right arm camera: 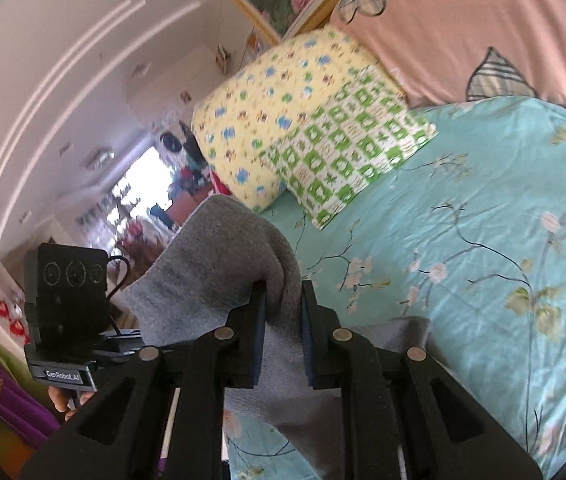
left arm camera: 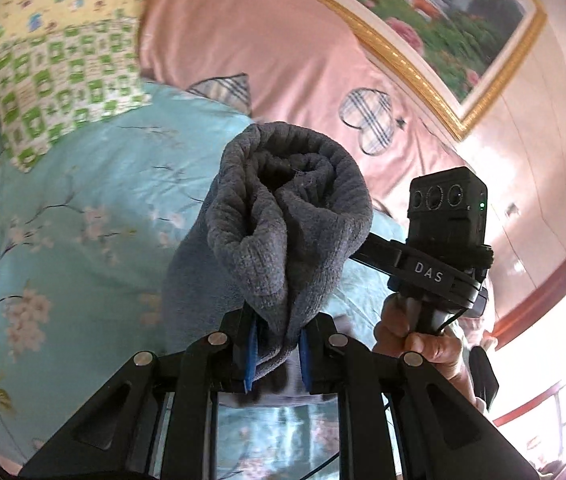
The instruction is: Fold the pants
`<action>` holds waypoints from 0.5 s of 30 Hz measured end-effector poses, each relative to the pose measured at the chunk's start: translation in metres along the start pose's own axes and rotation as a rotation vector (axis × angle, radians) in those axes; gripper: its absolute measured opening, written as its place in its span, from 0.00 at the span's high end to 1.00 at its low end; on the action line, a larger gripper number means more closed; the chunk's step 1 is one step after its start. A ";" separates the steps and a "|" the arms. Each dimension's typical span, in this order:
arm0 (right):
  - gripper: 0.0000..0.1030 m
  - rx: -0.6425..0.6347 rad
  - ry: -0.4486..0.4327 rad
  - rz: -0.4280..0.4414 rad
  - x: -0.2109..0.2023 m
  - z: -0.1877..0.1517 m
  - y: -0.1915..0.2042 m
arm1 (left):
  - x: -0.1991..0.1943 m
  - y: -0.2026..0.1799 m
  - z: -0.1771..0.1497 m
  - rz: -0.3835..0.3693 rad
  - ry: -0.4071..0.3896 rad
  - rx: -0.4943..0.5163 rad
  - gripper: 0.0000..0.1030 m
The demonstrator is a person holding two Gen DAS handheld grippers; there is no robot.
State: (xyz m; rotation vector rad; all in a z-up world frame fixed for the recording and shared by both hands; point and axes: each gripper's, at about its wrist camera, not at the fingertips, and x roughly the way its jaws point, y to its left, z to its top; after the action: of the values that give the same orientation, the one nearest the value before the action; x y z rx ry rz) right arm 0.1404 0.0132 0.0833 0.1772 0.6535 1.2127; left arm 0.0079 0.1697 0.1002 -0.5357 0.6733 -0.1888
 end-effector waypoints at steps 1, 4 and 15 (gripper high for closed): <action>0.83 0.006 -0.015 -0.003 -0.008 -0.003 -0.002 | 0.002 -0.006 -0.003 -0.008 0.008 0.010 0.85; 0.83 0.025 -0.045 -0.009 -0.026 -0.011 -0.007 | 0.011 -0.025 -0.009 -0.029 0.036 0.047 0.85; 0.83 0.112 -0.132 -0.057 -0.081 -0.050 -0.035 | 0.064 -0.071 -0.036 -0.056 0.148 0.144 0.85</action>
State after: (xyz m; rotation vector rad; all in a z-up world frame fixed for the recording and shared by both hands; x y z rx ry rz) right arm 0.1248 -0.0833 0.0568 0.3277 0.6071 1.1008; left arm 0.0341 0.0730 0.0800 -0.4055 0.7830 -0.3294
